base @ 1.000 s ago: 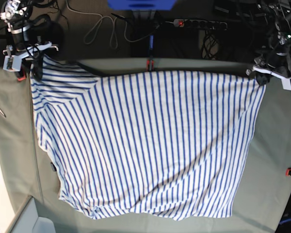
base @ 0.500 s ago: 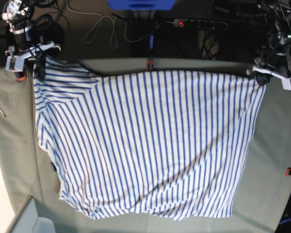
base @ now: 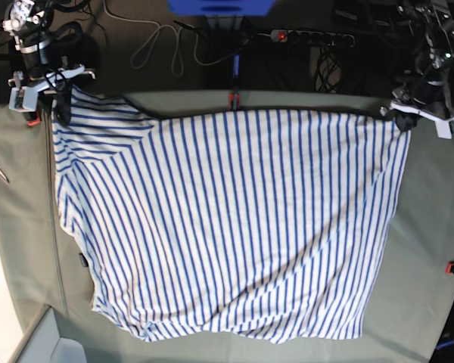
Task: Layout the t-shirt on the table in an organized manner, then fold the t-shirt properly
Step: 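Pull the held shoulder corners apart with both grippers to stretch the shirt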
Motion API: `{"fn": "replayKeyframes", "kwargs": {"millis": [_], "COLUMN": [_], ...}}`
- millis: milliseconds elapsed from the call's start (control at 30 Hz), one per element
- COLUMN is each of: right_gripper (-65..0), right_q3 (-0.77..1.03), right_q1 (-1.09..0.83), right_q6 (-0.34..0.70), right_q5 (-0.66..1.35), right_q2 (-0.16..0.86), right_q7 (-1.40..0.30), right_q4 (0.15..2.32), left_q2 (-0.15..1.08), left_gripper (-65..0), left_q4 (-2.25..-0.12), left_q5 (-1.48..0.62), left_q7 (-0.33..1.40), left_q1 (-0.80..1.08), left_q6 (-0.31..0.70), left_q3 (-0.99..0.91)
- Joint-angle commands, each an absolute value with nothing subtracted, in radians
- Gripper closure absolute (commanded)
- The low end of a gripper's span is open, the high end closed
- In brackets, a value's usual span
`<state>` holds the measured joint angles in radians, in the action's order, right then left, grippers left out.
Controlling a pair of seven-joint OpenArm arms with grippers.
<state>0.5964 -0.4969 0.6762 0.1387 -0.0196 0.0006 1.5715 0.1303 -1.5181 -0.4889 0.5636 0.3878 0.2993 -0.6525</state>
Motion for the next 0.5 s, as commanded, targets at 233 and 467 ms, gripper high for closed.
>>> {"fn": "replayKeyframes", "kwargs": {"millis": [233,467], "right_gripper": [0.0,0.0], "right_q3": [0.602,0.602], "right_q1": [-0.503,-0.503], "right_q6": [0.698,0.698], "right_q5": [0.157,0.157], "right_q2": [-0.015,-0.015], "right_q7": [0.027,0.025], "right_q4": [1.544,1.524], "left_q2": [0.145,0.143], "left_gripper": [-0.2,-0.2], "left_q4": [-1.474,-1.469], "left_q5": [-0.493,-0.493], "left_q7": [0.535,0.538], "left_q1": [0.386,0.383], "left_q6": [0.3,0.3], "left_q3": [-0.657,-0.654]}}
